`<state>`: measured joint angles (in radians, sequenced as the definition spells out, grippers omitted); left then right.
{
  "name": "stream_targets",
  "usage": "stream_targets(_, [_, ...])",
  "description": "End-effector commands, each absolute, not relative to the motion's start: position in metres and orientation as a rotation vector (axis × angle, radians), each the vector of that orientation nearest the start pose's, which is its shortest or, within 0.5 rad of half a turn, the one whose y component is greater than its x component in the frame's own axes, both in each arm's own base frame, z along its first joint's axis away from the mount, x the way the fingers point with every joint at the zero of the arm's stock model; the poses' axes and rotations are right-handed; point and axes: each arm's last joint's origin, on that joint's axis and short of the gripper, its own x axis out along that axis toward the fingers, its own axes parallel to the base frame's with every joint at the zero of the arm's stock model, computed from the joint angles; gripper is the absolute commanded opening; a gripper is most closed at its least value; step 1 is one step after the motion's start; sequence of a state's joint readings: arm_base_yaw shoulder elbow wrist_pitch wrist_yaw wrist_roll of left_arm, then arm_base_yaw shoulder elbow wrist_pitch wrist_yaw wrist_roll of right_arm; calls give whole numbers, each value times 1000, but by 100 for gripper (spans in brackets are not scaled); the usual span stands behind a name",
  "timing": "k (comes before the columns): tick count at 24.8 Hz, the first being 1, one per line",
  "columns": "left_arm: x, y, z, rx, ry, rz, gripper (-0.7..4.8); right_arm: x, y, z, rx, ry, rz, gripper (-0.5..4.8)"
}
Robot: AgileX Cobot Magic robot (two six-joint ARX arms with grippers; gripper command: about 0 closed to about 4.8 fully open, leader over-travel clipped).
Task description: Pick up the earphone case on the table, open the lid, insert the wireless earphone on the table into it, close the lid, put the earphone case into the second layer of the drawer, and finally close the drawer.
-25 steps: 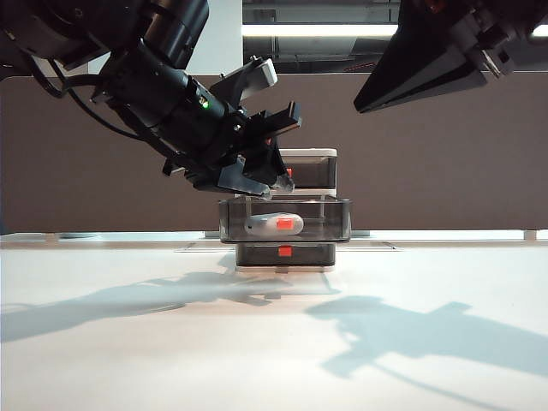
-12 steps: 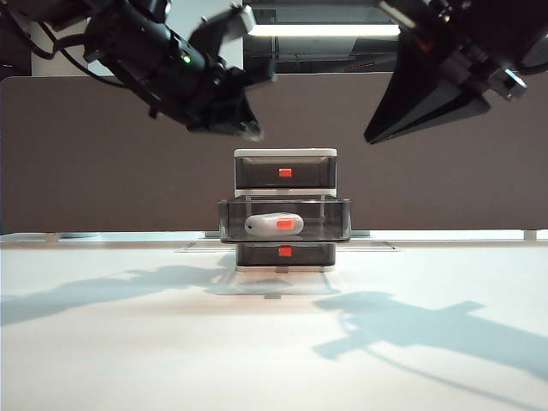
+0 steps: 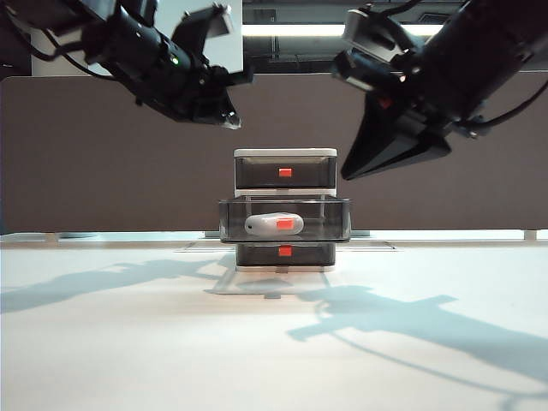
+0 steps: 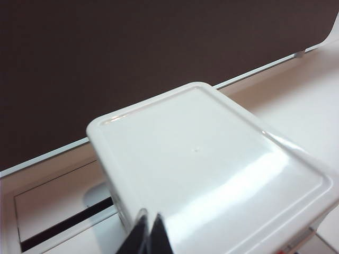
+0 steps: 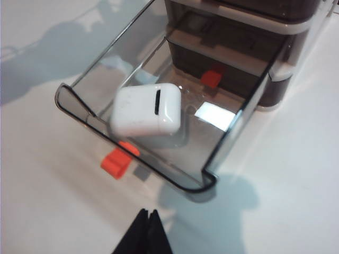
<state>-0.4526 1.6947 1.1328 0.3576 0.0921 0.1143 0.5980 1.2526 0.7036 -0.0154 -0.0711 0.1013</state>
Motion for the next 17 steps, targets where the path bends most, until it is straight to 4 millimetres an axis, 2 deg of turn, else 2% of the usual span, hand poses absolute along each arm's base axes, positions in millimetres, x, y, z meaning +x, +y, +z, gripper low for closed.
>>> stream_targets(1, [354,-177,264,168,164,-562,-6,217,152,229,-40,530,622,-5])
stream_targets(6, [368,-184,264,167,164,-563,-6,218,154,225,-30,474,628,-5])
stream_targets(9, [377,-188,269,167,165,-563,-6,214,151,212,-17,429,631,-5])
stream_targets(13, [381,-191,272,168,171,-564,-6,211,149,202,-17,428,633,-5])
stream_targets(17, [383,-192,267,169,195,-567,-6,214,152,193,-18,445,646,-5])
